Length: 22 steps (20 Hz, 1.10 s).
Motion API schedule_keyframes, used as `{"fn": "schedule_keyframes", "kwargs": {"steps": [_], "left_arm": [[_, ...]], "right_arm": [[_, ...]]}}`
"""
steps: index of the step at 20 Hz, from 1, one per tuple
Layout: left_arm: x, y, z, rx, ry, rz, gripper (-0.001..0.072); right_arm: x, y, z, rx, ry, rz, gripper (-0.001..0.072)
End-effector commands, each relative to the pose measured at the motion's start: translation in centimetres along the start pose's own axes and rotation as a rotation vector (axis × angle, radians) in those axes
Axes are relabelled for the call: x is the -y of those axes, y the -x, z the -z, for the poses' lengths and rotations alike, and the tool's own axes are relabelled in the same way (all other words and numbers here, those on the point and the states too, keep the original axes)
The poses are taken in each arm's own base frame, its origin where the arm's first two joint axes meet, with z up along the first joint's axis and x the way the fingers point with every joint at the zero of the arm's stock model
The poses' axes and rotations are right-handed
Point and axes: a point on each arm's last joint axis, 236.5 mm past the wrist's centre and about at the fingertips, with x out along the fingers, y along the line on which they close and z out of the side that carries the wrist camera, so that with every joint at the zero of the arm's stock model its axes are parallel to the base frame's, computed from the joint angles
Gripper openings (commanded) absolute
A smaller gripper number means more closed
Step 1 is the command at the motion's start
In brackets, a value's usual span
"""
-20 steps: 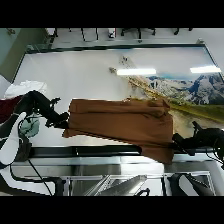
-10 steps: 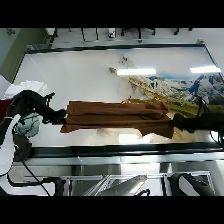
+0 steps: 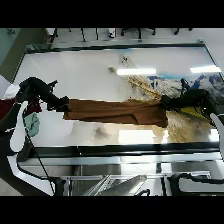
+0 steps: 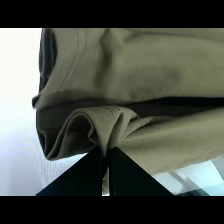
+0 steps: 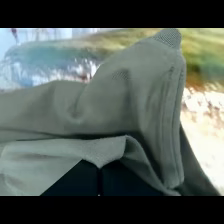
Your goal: Fold the shirts.
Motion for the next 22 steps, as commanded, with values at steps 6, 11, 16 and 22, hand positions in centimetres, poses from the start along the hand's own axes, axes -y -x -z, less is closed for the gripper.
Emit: {"fn": "schedule_keyframes", "kwargs": {"steps": [6, 11, 16, 22], "left_arm": [[2.7, -0.1, -0.9, -0.060, -0.001, 0.117, 0.0503], [2.5, 3.6, -1.5, -0.031, 0.032, 0.121, 0.0607], [2.4, 10.2, -2.9, 0.153, 0.025, 0.118, 0.0607], [3.3, 13.1, -0.7, 0.211, 0.011, 0.116, 0.0607]], "right_arm": [[0.8, -0.3, 0.6, -0.066, 0.060, 0.048, 0.0273], [2.7, 2.8, 2.0, -0.204, 0.131, 0.134, 0.0538], [5.7, 3.9, 3.0, -0.278, 0.074, 0.123, 0.0687], [4.2, 0.0, 3.0, -0.303, 0.072, -0.054, 0.0686]]}}
